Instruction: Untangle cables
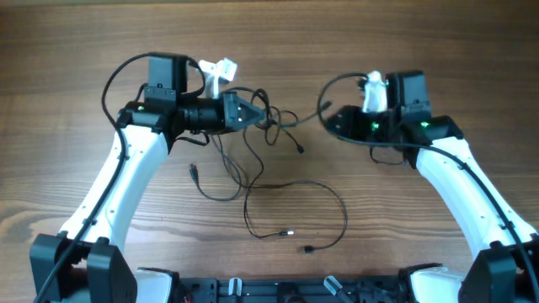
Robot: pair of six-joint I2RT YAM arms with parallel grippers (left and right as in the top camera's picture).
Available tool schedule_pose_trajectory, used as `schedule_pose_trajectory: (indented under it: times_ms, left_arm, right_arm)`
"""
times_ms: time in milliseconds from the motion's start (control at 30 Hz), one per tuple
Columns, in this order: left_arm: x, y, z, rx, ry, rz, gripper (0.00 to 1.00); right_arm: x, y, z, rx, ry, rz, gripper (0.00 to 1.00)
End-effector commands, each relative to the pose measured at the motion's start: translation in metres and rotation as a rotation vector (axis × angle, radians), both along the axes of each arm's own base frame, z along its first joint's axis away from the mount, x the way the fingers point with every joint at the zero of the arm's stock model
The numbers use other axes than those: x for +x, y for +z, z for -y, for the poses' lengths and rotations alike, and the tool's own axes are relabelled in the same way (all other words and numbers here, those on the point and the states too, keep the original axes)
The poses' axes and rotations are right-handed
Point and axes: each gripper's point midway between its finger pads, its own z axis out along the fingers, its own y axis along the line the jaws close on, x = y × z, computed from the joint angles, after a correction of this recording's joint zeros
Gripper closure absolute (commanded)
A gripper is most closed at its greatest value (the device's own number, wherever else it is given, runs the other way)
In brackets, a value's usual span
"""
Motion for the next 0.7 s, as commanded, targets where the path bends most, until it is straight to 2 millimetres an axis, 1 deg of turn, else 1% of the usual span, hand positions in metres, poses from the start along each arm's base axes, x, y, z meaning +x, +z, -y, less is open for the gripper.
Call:
schedule_pose_trajectory:
  times_ms: [0,67,100,200,233,300,367,433,467,500,533,567,600,667]
  left_arm:
    - [-0.019,0.019,0.021,-0.057,-0.118,0.073,0.96]
    - [-0.022,0.021,0.028,-0.061,-0.142,0.09,0.96]
    - [-0.022,0.022,0.03,-0.064,-0.148,0.102,0.96]
    - [-0.026,0.029,0.037,-0.098,-0.183,0.124,0.96]
    - [-0.029,0.034,0.041,-0.122,-0.206,0.137,0.96]
    - [-0.028,0.037,0.043,-0.133,-0.214,0.153,0.96]
    - [-0.023,0.041,0.041,-0.138,-0.208,0.185,0.96]
    - [-0.016,0.051,0.044,-0.166,-0.189,0.202,0.96]
    - [-0.015,0.056,0.046,-0.184,-0.196,0.213,0.96]
    - [-0.017,0.071,0.051,-0.245,-0.229,0.237,0.96]
    - [-0.019,0.08,0.054,-0.277,-0.245,0.24,0.96]
    - [-0.022,0.086,0.057,-0.298,-0.265,0.251,0.96]
    - [-0.023,0.088,0.06,-0.305,-0.27,0.25,0.96]
    - [-0.025,0.088,0.061,-0.306,-0.276,0.247,0.96]
  right_arm:
    - [-0.029,0.059,-0.046,0.308,0.338,0.145,0.51]
    - [-0.032,0.06,-0.048,0.32,0.349,0.143,0.5]
    - [-0.038,0.063,-0.051,0.343,0.386,0.149,0.48]
    - [-0.045,0.065,-0.059,0.356,0.426,0.153,0.41]
    - [-0.045,0.063,-0.061,0.338,0.423,0.152,0.41]
    - [-0.046,0.06,-0.062,0.33,0.422,0.143,0.43]
    - [-0.05,0.057,-0.061,0.327,0.419,0.115,0.43]
    - [-0.052,0.048,-0.058,0.297,0.395,0.076,0.43]
    - [-0.05,0.042,-0.055,0.269,0.373,0.062,0.48]
    - [-0.046,0.029,-0.048,0.207,0.313,0.022,0.5]
    - [-0.044,0.025,-0.044,0.179,0.293,0.016,0.52]
    - [-0.044,0.025,-0.044,0.177,0.292,0.018,0.52]
    - [-0.043,0.026,-0.044,0.178,0.292,0.025,0.56]
    - [-0.037,0.023,-0.041,0.153,0.264,0.029,0.75]
